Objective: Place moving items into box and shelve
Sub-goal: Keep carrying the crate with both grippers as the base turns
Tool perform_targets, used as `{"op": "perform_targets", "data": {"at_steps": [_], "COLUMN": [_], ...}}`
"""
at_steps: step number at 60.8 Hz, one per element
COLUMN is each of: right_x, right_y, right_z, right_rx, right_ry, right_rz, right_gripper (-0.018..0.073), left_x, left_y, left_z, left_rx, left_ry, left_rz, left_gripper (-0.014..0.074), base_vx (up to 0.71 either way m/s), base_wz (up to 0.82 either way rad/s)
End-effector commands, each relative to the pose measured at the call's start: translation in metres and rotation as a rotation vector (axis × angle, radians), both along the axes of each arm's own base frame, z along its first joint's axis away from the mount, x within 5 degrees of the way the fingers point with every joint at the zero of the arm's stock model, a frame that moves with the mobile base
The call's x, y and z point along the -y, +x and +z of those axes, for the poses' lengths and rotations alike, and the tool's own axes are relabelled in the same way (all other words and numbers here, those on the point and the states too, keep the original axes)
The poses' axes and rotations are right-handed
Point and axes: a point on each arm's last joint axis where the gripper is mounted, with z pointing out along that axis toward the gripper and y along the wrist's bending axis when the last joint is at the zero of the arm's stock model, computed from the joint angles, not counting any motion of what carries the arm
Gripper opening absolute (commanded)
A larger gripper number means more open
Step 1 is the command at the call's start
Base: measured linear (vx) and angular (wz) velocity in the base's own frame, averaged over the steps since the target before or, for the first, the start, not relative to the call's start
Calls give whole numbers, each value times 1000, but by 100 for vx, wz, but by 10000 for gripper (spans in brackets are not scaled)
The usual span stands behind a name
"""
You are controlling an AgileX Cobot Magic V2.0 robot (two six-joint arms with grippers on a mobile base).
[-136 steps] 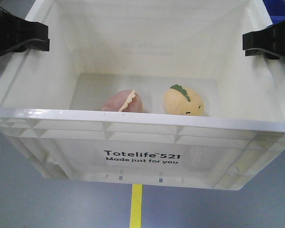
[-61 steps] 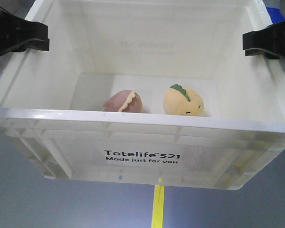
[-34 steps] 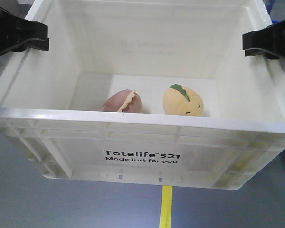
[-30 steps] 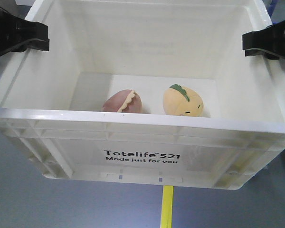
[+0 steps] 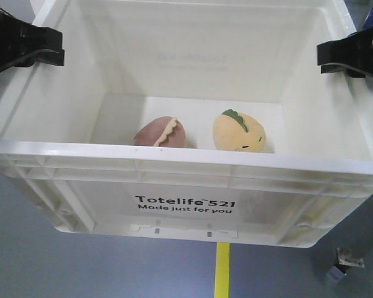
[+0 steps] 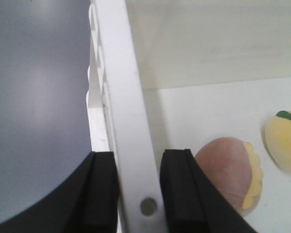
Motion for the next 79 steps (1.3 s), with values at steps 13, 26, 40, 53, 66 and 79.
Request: {"op": "perform_targets", "data": {"at_steps": [13, 26, 40, 53, 66, 79], "right_x": [4, 4, 4, 4, 4, 4], "right_y": [-1, -1, -1, -1, -1, -1], "right_z": [30, 30, 30, 30, 30, 30], "right_rx": [205, 205, 205, 205, 205, 205], "right_ry": [7, 7, 7, 7, 7, 7], "right_rz": [1, 1, 1, 1, 1, 1], "right_gripper": [-5, -5, -5, -5, -5, -5], "left_x": [-1, -1, -1, -1, -1, -1], "left_y": [-8, -8, -8, -8, -8, -8], "left_z": [36, 36, 36, 36, 36, 36], "left_rx": [208, 208, 208, 208, 208, 208], "left_ry": [-85, -85, -85, -85, -85, -85], "left_rz": [5, 5, 5, 5, 5, 5], "left_gripper": [-6, -6, -6, -6, -6, -6], "base_vx": [43, 43, 43, 43, 43, 43], "base_wz": [-6, -4, -4, -4, -3, -3]}}
